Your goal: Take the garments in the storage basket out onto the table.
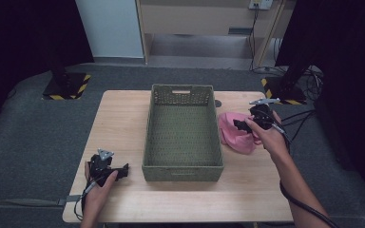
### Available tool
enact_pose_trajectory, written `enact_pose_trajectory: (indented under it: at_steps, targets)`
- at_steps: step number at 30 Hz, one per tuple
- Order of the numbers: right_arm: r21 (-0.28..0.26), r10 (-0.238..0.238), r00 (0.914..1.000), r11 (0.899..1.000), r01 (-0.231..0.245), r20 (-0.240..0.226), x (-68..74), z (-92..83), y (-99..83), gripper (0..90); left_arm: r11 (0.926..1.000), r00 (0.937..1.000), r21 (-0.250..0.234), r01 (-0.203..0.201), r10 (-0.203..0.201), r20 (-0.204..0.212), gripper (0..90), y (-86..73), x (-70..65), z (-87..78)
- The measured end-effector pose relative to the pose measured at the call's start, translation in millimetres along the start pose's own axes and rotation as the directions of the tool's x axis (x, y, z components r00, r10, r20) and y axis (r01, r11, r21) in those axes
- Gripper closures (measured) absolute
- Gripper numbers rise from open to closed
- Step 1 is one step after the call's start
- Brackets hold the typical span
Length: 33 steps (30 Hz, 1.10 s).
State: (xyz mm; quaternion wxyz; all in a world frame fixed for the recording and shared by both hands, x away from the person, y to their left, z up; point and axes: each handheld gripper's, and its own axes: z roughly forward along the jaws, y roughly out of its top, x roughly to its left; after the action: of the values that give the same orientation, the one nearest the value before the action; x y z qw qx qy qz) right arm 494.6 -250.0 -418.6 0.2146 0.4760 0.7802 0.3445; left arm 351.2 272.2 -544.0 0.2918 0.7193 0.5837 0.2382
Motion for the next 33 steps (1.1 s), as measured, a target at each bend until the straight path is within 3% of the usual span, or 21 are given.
enact_pose_trajectory:
  at_steps: [12,33]
  targets:
    - [-0.002,-0.008,0.9999,1.0,0.008,0.007,10.8,-3.3,-5.8,4.2,1.0,1.0,0.0,0.0,0.0,0.0,0.0,0.0,0.0,0.0]
    - [-0.046,-0.027,0.9993,0.999,0.026,-0.026,21.2,-30.2,-20.7,4.1,1.0,1.0,0.0,0.0,0.0,0.0,0.0,0.0,0.0,0.0]
